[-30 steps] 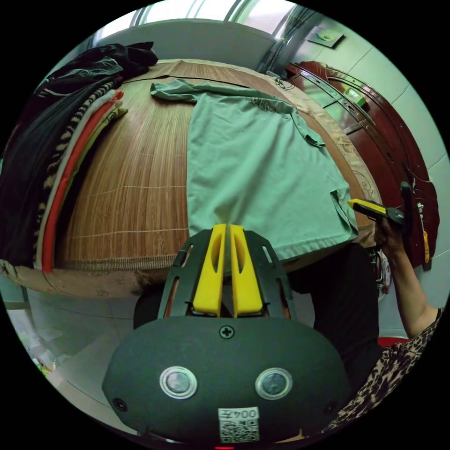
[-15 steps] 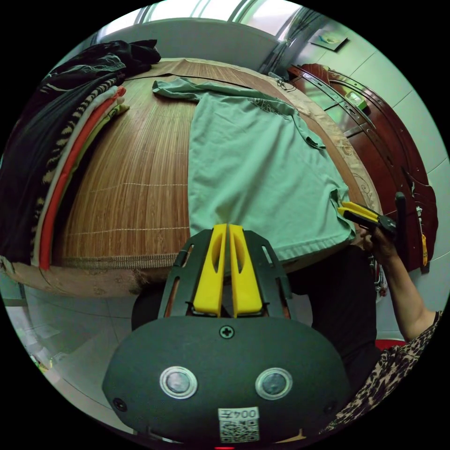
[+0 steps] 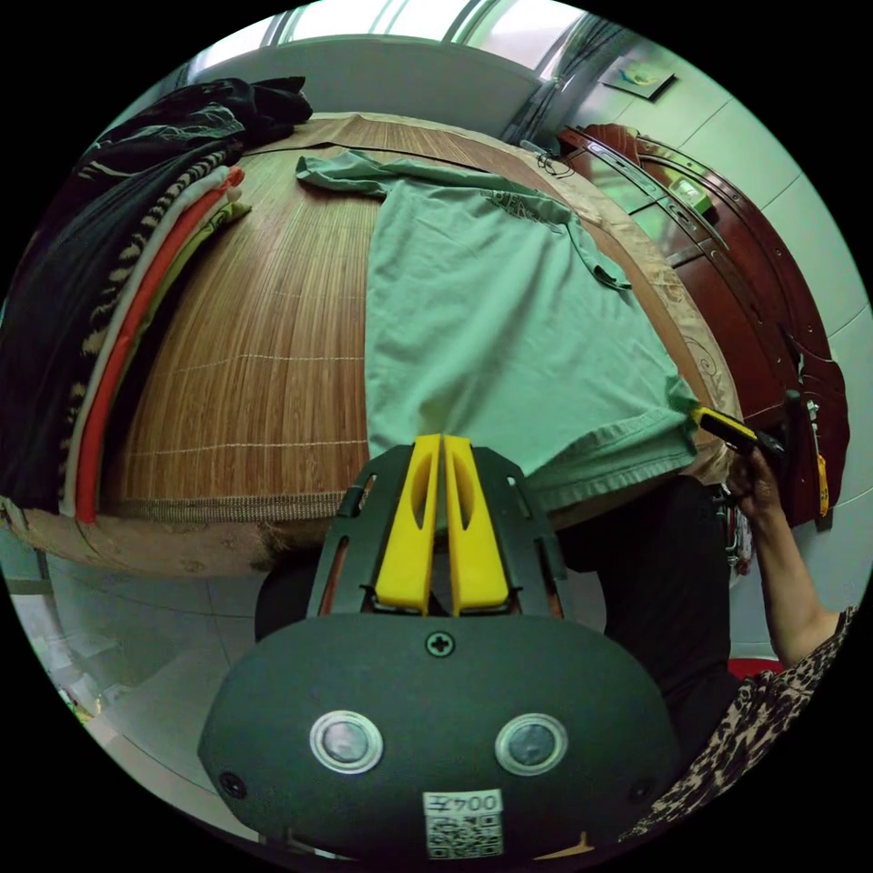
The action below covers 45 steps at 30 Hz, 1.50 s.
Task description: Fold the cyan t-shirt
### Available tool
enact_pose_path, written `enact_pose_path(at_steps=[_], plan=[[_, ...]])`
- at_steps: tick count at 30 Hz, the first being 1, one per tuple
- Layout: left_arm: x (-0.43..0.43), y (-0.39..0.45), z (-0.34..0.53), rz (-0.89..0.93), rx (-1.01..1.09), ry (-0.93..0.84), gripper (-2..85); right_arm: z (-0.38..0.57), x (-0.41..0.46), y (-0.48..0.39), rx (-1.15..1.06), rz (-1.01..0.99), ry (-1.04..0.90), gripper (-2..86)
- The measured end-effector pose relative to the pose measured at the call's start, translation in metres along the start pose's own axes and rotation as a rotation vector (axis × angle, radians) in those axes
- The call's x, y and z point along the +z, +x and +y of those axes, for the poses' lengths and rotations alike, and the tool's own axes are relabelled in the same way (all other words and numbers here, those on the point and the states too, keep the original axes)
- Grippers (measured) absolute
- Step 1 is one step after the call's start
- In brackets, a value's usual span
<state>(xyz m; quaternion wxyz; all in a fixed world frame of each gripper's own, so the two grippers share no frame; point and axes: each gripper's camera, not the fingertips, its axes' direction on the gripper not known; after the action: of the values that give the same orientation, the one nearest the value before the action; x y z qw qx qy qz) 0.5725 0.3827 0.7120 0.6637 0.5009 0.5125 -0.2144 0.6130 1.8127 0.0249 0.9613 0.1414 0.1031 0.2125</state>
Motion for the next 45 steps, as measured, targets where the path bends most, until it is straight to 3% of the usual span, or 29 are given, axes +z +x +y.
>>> enact_pose_path(at_steps=[9,19,21,23,25,33,40,45], plan=[[-0.018,-0.005,0.005,-0.01,0.002,-0.001,0.7,0.061,-0.031,0.04,0.174,0.041,0.044,4.9],[-0.038,-0.013,0.01,-0.005,-0.002,-0.001,0.7,0.057,-0.026,0.001,-0.032,0.172,-0.006,14.1],[-0.041,-0.015,0.01,-0.002,-0.005,0.001,0.8,0.053,-0.023,-0.006,-0.08,0.239,-0.016,12.4],[-0.046,-0.017,0.011,-0.003,-0.006,0.001,0.8,0.052,-0.023,-0.01,-0.094,0.345,-0.006,2.2],[-0.05,-0.018,0.011,-0.006,-0.004,0.0,0.8,0.058,-0.035,0.0,-0.043,0.445,0.025,1.4],[-0.067,-0.024,0.011,0.003,0.009,-0.004,1.7,0.127,-0.06,0.096,0.32,0.09,0.007,7.7],[-0.126,-0.046,0.024,-0.05,0.073,0.06,4.6,0.12,-0.099,0.093,0.294,-0.054,0.136,11.7],[-0.139,-0.092,0.041,0.111,-0.005,0.06,9.4,0.105,-0.085,0.105,0.37,-0.124,0.081,18.3]])
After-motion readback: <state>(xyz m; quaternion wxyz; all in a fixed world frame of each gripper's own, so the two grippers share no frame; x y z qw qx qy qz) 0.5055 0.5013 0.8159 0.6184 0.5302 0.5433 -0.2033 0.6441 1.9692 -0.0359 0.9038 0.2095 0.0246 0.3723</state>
